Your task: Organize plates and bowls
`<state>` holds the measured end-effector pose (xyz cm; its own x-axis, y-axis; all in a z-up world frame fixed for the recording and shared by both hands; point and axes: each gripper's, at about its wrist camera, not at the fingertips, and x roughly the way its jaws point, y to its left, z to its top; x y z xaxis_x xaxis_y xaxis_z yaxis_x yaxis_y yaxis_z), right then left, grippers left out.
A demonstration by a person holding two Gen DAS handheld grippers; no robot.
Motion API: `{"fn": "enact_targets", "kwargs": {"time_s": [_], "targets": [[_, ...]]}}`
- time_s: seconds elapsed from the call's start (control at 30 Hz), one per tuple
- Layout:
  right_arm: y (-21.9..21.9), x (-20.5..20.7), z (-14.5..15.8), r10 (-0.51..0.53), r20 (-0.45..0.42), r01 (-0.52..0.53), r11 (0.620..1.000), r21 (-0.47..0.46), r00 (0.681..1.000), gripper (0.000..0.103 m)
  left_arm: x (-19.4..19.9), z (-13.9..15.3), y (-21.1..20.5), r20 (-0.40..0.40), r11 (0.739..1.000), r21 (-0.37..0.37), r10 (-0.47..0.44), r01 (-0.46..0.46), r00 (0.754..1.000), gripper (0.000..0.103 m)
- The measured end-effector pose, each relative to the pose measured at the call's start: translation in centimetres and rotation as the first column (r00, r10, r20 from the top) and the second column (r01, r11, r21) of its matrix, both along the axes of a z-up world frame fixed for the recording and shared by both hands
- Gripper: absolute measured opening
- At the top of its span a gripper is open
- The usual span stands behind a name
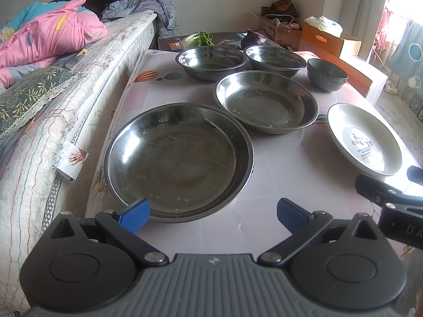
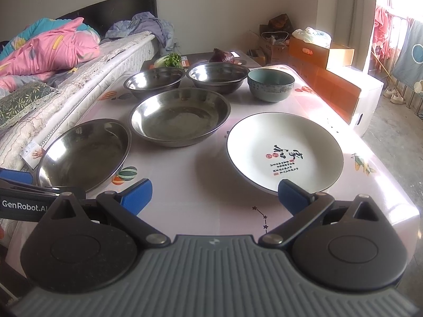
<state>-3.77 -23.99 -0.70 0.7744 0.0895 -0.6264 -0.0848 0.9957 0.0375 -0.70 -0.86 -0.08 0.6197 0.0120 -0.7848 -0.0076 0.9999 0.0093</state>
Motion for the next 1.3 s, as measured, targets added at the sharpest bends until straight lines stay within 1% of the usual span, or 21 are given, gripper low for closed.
{"fn": "enact_targets", "kwargs": {"time_s": [1.3], "targets": [[0.1,-0.13,-0.27,-0.002,-0.009,0.002,1.0,0.004,1.0,0.102,0.1,-0.43,0.42,-0.02,1.0,0.002,0.01,-0.01,1.0,0.103]]}}
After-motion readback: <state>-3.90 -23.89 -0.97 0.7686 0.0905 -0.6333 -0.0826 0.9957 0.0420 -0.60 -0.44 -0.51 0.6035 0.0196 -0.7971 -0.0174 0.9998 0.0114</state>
